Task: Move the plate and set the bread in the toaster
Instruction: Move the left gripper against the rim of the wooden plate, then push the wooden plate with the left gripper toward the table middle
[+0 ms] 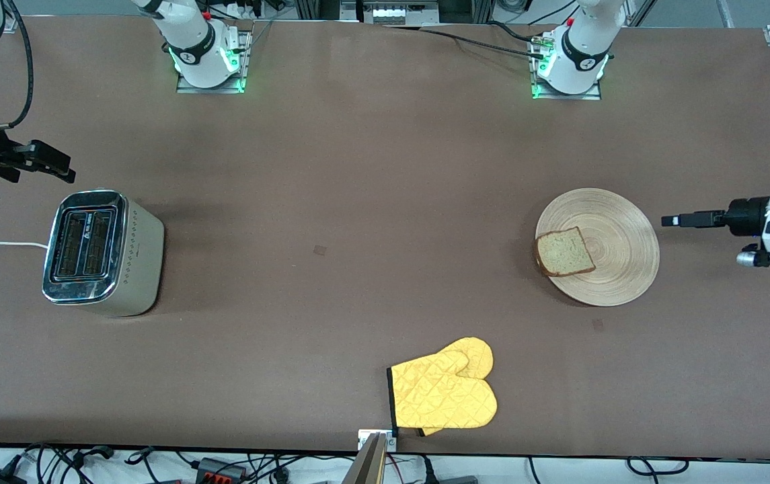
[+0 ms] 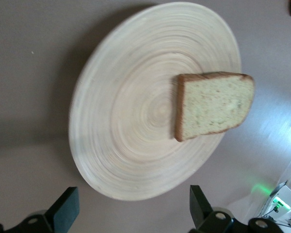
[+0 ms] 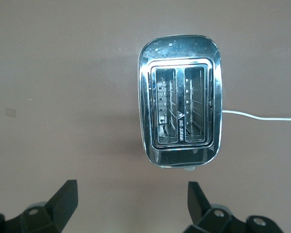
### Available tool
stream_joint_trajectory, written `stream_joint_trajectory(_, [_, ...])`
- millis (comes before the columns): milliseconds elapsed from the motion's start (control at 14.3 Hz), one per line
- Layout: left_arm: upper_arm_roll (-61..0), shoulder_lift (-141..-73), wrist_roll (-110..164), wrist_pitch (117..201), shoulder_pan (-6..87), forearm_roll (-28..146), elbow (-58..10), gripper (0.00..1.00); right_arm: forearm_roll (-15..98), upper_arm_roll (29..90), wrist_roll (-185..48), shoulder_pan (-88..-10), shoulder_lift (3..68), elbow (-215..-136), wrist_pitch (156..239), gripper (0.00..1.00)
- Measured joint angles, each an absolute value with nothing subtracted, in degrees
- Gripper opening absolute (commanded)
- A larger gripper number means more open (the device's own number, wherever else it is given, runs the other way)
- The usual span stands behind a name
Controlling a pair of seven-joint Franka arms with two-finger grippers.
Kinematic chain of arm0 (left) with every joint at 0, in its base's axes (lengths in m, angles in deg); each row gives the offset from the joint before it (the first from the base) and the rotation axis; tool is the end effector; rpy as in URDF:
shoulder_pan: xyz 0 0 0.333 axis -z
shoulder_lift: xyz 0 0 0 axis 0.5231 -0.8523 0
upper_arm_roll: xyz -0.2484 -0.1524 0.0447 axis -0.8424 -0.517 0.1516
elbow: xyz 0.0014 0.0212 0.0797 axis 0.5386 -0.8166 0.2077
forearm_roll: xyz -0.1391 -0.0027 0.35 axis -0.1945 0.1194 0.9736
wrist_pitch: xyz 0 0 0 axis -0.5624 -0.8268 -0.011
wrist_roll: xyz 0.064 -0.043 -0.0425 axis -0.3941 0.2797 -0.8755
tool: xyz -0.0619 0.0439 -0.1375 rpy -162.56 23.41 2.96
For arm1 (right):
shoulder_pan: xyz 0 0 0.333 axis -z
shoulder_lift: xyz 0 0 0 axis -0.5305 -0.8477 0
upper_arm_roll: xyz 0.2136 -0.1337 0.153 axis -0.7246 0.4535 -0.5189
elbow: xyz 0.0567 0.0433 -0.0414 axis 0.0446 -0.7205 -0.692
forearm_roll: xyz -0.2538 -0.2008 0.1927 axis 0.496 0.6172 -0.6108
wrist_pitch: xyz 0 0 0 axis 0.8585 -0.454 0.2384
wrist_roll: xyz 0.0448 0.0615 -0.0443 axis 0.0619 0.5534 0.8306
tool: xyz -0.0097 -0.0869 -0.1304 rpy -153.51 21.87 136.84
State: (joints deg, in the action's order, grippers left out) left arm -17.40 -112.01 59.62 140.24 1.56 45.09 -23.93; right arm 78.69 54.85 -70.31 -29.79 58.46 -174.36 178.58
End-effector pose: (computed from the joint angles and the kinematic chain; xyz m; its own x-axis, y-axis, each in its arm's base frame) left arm 0.5276 0.1819 0.2029 0.9427 0.0365 -0.3318 0.2238 -0.8065 0.5472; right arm 0.5411 -0.0295 0.4954 0.9994 0.0008 -0.0357 0.0009 -1.0000 0.0025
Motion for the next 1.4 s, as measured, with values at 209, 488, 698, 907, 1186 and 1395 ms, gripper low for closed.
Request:
stream_joint_trajectory(209, [-17.40,-119.55,64.59,140.21,-0.23,43.64,-20.01,1.00,78.69,54.86,-70.31,-29.79,58.45,-174.36,178.58,1.00])
stream_joint_trajectory(488, [-17.54,-121.81,66.57,140.39,-0.73,42.39,-18.89,0.92,78.69,54.85,-70.31,-29.79,58.44,-174.37,178.58,1.00])
stream_joint_trajectory(698, [-18.24,-122.06,67.12,140.39,-0.65,42.29,-18.89,0.69,78.69,54.85,-70.31,-29.79,58.36,-174.38,178.57,1.00])
stream_joint_trajectory(907, [-18.39,-122.48,67.86,140.39,-0.57,42.30,-18.88,0.56,78.69,54.85,-70.31,-29.79,58.22,-174.40,178.57,1.00])
stream_joint_trajectory(1186, [-18.34,-123.07,71.83,140.39,-0.63,42.30,-18.88,0.21,78.69,54.85,-70.31,-29.79,58.18,-174.43,178.57,1.00])
stream_joint_trajectory(1395, [-18.34,-123.36,73.26,140.39,-0.67,42.29,-18.87,0.08,78.69,54.85,-70.31,-29.79,58.13,-174.43,178.57,1.00])
